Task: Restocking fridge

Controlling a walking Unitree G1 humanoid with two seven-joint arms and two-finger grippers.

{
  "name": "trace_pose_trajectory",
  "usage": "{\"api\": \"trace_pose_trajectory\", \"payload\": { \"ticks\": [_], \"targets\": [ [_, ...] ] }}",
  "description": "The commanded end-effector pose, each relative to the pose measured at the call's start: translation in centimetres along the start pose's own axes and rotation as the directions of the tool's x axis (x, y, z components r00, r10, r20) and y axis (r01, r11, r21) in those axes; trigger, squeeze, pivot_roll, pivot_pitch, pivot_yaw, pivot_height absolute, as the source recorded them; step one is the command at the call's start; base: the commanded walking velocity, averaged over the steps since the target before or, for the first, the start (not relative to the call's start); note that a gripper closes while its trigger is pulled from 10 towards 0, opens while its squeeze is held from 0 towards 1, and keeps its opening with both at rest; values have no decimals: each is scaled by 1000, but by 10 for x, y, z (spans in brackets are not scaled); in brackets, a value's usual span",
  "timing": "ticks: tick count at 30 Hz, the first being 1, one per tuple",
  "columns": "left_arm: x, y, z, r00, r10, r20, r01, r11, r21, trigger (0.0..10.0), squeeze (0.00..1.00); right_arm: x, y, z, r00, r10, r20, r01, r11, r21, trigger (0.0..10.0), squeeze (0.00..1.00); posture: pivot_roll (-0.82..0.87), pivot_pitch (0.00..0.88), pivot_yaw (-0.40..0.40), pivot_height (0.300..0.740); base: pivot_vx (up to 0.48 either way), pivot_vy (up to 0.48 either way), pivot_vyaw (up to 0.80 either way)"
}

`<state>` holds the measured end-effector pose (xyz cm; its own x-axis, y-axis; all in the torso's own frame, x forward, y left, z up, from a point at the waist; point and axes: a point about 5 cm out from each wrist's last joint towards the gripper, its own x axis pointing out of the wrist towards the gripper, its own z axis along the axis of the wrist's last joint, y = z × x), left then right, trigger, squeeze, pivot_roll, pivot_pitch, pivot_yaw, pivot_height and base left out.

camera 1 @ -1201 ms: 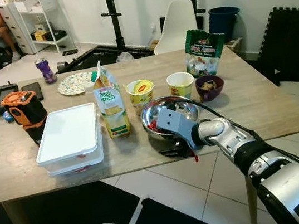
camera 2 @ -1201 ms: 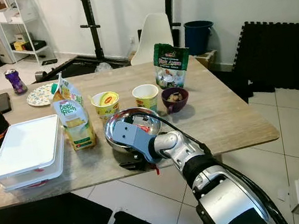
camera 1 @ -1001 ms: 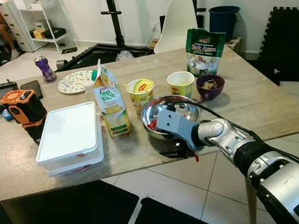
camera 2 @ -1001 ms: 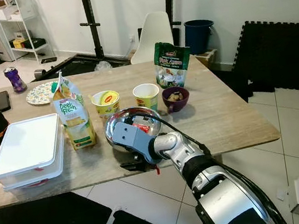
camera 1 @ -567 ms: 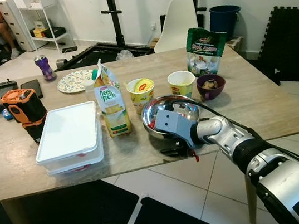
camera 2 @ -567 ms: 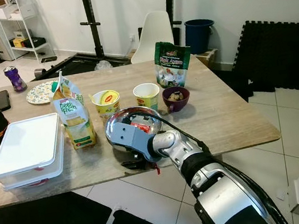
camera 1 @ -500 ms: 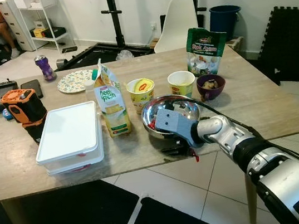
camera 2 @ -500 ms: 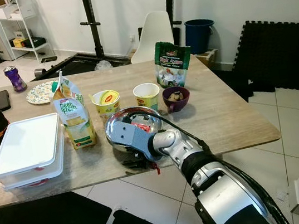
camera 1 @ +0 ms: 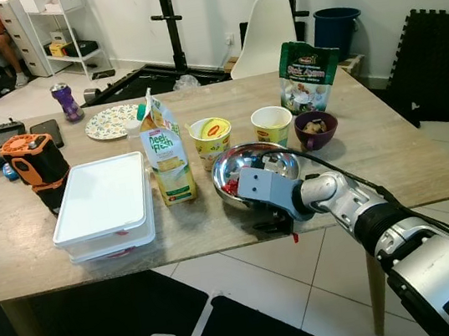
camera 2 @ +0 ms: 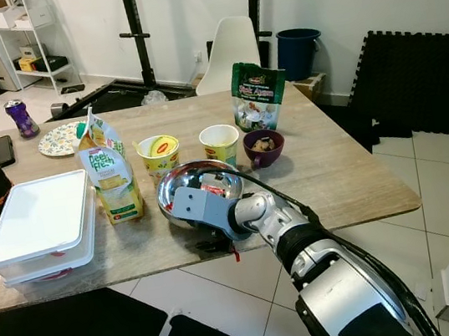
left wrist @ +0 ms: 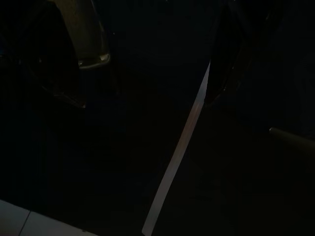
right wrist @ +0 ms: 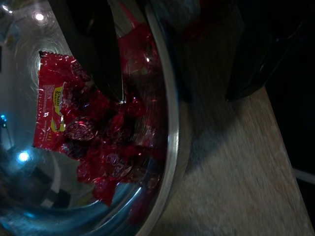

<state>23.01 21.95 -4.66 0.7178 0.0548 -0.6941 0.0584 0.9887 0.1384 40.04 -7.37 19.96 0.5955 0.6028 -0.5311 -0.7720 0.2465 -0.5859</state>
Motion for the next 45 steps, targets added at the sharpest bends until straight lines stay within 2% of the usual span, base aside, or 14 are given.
{"api": "trace_pose_trajectory", "payload": {
  "ticks": [1, 6, 20, 25, 28, 33, 45],
  "targets": [
    [-2, 2, -10, 999, 2, -37, -2, 1000, -2, 10000, 0, -3, -2, -3, 999, 13, -40, -15, 999, -41, 10000, 0, -17, 177, -1, 740, 0, 0, 0],
    [-3, 3, -9, 999, 0, -36, 0, 1000, -2, 10000, 0, -6, -5, -4, 995, 40, -90, -49, 993, -106, 10000, 0, -18, 175, 2, 740, 0, 0, 0],
    [-2, 3, -6, 1000, -4, -30, 3, 1000, -4, 10000, 0, -11, -12, 4, 985, 96, -140, -119, 979, -166, 10000, 0, -21, 176, -1, 740, 0, 0, 0],
    [-3, 3, -8, 999, -1, -32, 1, 1000, -14, 10000, 0, -10, -10, 6, 982, 133, -136, -153, 976, -156, 10000, 0, -16, 170, -4, 740, 0, 0, 0],
    [-3, 3, -7, 1000, 0, -31, -1, 1000, -18, 10000, 0, -9, -7, 8, 982, 157, -103, -168, 979, -112, 10000, 0, -16, 168, -5, 740, 0, 0, 0],
    [-3, 3, -6, 1000, 2, -29, -2, 1000, -20, 10000, 0, -6, -4, 15, 983, 181, 7, -181, 983, 26, 10000, 0, -17, 168, -4, 740, 0, 0, 0],
    [-2, 2, -5, 1000, -2, -31, 2, 1000, -14, 10000, 0, -4, 0, 11, 981, 192, -11, -192, 981, 3, 10000, 0, -18, 173, 2, 740, 0, 0, 0]
  ]
}}
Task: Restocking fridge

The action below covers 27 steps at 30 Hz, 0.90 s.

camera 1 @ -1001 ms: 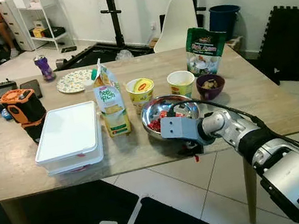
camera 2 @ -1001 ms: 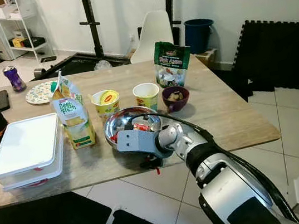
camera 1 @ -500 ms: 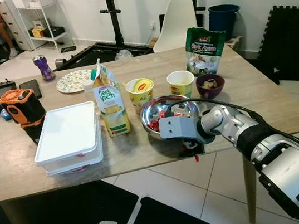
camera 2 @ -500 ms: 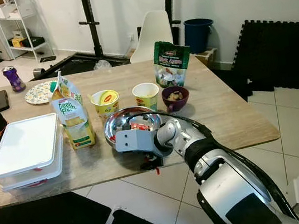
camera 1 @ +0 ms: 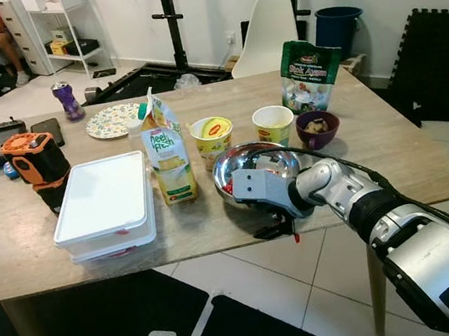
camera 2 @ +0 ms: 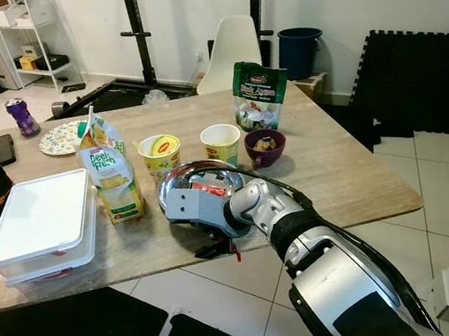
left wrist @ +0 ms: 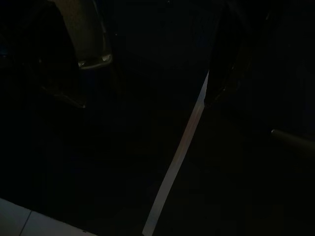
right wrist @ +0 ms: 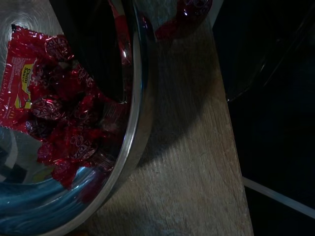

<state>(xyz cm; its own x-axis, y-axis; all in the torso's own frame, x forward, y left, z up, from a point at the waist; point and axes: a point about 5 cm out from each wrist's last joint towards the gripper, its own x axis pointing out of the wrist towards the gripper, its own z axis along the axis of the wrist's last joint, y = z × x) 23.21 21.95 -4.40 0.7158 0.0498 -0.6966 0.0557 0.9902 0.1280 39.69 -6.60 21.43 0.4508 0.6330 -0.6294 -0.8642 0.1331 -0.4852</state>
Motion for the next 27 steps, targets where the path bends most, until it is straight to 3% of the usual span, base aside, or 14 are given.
{"api": "trace_pose_trajectory", "payload": {
  "ticks": [1, 4, 5, 6, 7, 8, 19, 27],
  "targets": [
    [-2, 2, -8, 1000, 4, -29, -4, 1000, -5, 10000, 0, 2, 4, -5, 1000, 15, -5, -15, 1000, 5, 6039, 0, -18, 173, 2, 740, 0, 0, 0],
    [-2, 2, -9, 1000, 5, -29, -6, 1000, -6, 10000, 0, 2, 4, -4, 1000, 16, 0, -16, 1000, 7, 4824, 0, -17, 172, 0, 740, 0, 0, 0],
    [-2, 2, -9, 1000, 6, -30, -6, 1000, -6, 10000, 0, 2, 4, -3, 1000, 15, 10, -15, 1000, 14, 6235, 0, -17, 172, 0, 740, 0, 0, 0],
    [-2, 2, -9, 1000, 6, -30, -6, 1000, -6, 10000, 0, 2, 4, -3, 1000, 15, 10, -15, 1000, 14, 6235, 0, -17, 172, 0, 740, 0, 0, 0],
    [-2, 2, -9, 1000, 7, -30, -7, 1000, -7, 10000, 0, 3, 4, -2, 1000, 14, 22, -15, 1000, 24, 8549, 0, -17, 172, 0, 740, 0, 0, 0],
    [-2, 2, -9, 1000, 7, -30, -8, 1000, -8, 10000, 0, 4, 4, 0, 999, 14, 40, -16, 999, 38, 10000, 0, -17, 172, -2, 740, 0, 0, 0],
    [-2, 2, -10, 999, 9, -31, -9, 1000, -8, 10000, 0, 12, 5, 13, 973, -108, 204, 65, 977, 203, 10000, 0, -16, 171, 2, 740, 0, 0, 0],
    [-2, 4, -9, 999, 12, -34, -12, 1000, -4, 10000, 0, 16, 8, 14, 969, -126, 214, 83, 976, 201, 10000, 0, -14, 171, 5, 740, 0, 0, 0]
  ]
}}
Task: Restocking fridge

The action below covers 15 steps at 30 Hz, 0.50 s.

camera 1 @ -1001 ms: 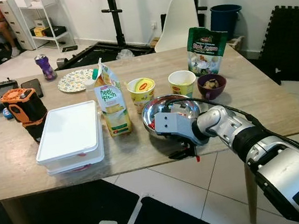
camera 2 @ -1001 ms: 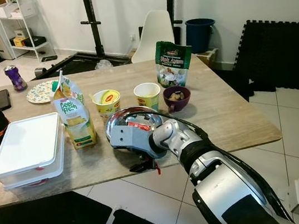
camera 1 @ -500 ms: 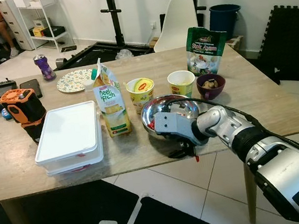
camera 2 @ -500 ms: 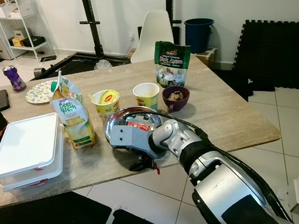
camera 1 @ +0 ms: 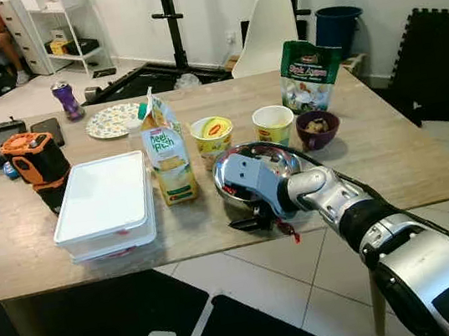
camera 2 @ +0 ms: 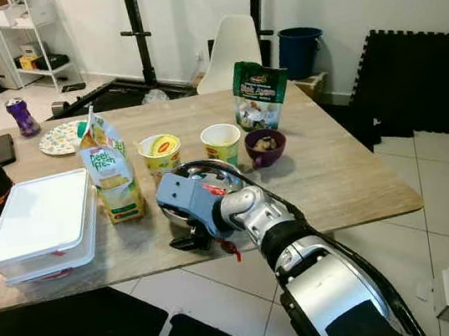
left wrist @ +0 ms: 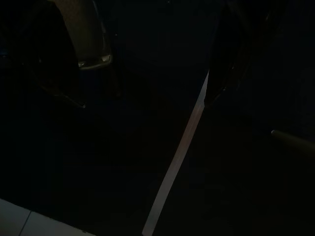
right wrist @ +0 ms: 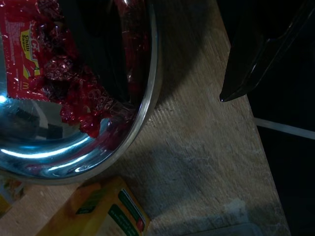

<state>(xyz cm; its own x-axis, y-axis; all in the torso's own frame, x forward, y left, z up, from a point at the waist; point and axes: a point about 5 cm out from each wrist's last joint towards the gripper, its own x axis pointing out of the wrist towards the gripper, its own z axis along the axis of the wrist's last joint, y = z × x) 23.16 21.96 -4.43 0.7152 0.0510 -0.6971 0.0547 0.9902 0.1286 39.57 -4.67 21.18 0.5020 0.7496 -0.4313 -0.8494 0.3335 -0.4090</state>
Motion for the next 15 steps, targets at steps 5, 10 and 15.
{"api": "trace_pose_trajectory", "payload": {
  "ticks": [5, 10, 15],
  "targets": [
    [-2, 5, -9, 999, 12, -33, -12, 1000, -3, 10000, 0, 5, 6, -2, 1000, 1, 6, -1, 1000, -20, 10000, 0, -14, 171, 6, 740, 0, 0, 0],
    [-2, 4, -9, 999, 12, -34, -12, 1000, -3, 10000, 0, 8, 9, -4, 1000, -14, -10, 13, 999, -51, 10000, 0, -13, 171, 6, 740, 0, 0, 0],
    [-2, 5, -9, 999, 12, -36, -13, 1000, -4, 10000, 0, 9, 10, -3, 1000, -13, -6, 12, 999, -48, 4627, 0, -11, 171, 4, 740, 0, 0, 0]
  ]
}}
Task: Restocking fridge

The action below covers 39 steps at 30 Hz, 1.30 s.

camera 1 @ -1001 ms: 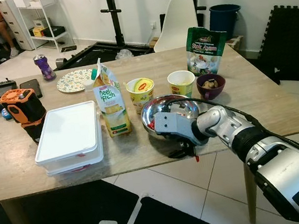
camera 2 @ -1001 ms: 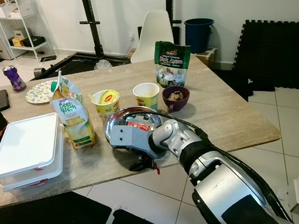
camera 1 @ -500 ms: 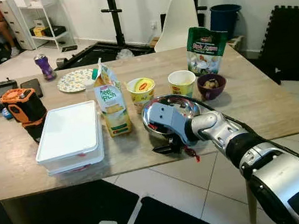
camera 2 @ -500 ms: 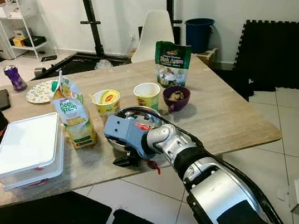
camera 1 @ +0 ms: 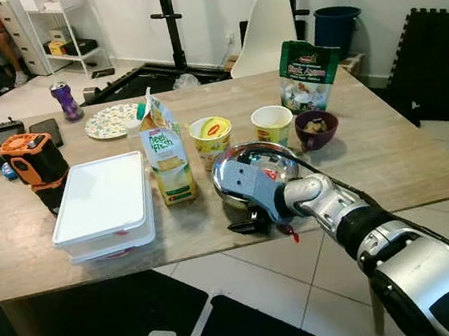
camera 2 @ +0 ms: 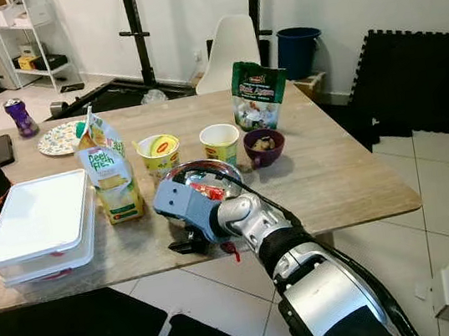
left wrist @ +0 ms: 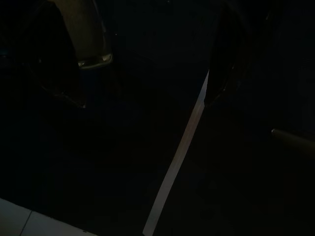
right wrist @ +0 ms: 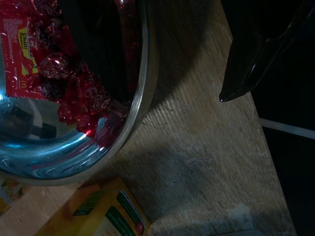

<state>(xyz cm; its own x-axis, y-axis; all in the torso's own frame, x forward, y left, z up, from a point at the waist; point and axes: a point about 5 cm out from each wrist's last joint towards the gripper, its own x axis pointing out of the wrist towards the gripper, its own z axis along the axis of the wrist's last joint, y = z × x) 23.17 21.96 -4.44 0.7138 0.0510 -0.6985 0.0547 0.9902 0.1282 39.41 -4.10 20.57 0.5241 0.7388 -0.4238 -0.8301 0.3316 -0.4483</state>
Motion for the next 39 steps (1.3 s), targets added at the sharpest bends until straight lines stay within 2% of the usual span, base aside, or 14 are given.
{"api": "trace_pose_trajectory", "payload": {
  "ticks": [1, 2, 3, 26, 31, 39],
  "targets": [
    [-2, 5, -10, 999, 13, -34, -14, 1000, -4, 10000, 0, 3, 5, -1, 1000, 14, 0, -14, 1000, -11, 1255, 0, -11, 171, 4, 740, 0, 0, 0],
    [-2, 5, -10, 999, 14, -35, -14, 1000, -4, 10000, 0, 3, 5, -1, 1000, 15, 0, -15, 1000, -10, 1255, 0, -11, 171, 4, 740, 0, 0, 0],
    [-2, 5, -10, 999, 14, -34, -14, 1000, -4, 10000, 0, 3, 6, -1, 1000, 18, 1, -18, 1000, -10, 0, 0, -11, 171, 4, 740, 0, 0, 0],
    [-1, 4, -6, 1000, 12, -28, -12, 1000, -1, 10000, 0, 1, 5, -3, 999, 38, 0, -38, 999, -16, 0, 0, -13, 157, 9, 740, 0, 0, 0],
    [0, 5, -4, 1000, 17, -23, -18, 1000, -7, 10000, 0, -12, -6, 0, 995, 89, 42, -90, 996, 17, 0, 0, -15, 153, 3, 740, 0, 0, 0],
    [0, 4, -4, 1000, 15, -23, -15, 1000, -6, 10000, 0, -29, -15, -7, 989, 143, 29, -143, 990, -16, 0, 0, -29, 144, 15, 740, 0, 0, 0]
  ]
}}
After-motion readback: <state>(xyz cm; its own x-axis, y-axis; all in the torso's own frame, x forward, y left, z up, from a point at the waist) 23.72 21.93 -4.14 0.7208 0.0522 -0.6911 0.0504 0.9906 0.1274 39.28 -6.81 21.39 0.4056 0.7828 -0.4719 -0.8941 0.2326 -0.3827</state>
